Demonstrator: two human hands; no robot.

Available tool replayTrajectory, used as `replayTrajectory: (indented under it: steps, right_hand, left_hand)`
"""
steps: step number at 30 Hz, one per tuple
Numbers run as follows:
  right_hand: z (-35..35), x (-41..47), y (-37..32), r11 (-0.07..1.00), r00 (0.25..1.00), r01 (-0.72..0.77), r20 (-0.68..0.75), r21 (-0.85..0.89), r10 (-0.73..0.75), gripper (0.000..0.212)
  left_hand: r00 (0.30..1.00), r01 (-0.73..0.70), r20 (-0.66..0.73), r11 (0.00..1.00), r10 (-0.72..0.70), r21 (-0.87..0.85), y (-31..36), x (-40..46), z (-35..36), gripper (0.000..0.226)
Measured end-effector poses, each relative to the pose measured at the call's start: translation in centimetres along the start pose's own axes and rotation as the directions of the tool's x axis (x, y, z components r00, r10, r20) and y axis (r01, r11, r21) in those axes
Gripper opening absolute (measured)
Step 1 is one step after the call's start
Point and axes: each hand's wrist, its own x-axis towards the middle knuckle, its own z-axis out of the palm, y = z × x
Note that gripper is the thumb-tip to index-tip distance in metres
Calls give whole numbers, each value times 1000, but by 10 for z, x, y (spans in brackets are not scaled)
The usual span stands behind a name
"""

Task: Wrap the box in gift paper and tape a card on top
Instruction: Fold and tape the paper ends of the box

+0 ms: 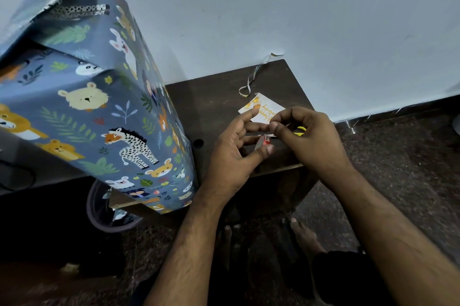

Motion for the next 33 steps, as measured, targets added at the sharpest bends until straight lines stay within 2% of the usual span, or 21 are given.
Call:
replayTrajectory:
  steps: [3,5,7,9,14,17,20,24,28,31,33]
  right_hand:
    - [2,1,0,997,998,-35,-48,67,38,4]
    - [2,1,1,988,994,-78,-64,134,88,5]
    - [2,1,2,986,992,-112,-48,127,119,7]
    - [4,0,2,989,992,-122,-8,80,123,7]
    - [11,-3,-3,989,988,-144,67,24,142,9]
    - [11,-4,-8,990,988,-139,69,32,137,10]
    - [10,-3,-17,988,990,-124,80,87,117,10]
    - [7,-7,-38,979,995,-80,79,187,67,9]
    - [4,-29,-67,948,1000,-25,17,319,20,8]
    - [-1,-52,-101,898,999,-8,-43,440,30,9]
    - [-1,-63,-120,891,999,15,-39,455,4,10]
  left_hand:
    - [999,-1,-34,993,5,115,-5,1,0,77]
    - [997,-28,-66,955,50,294,-9,1,-2,78]
    - [988,-65,-82,846,128,530,-12,2,-5,78]
    - [986,-39,-93,733,139,679,-10,2,-5,80]
    - [988,34,-119,601,102,799,-8,0,2,80]
    - [985,67,-151,609,87,790,-8,0,3,77]
    - [972,49,-182,624,151,780,-4,0,5,62]
    - [928,-43,-251,751,274,659,13,-6,13,44]
    - [884,-94,-339,833,322,546,43,-38,28,43]
    - [843,-141,-379,837,382,529,76,-72,33,44]
    - [821,-177,-387,831,421,528,94,-88,34,41]
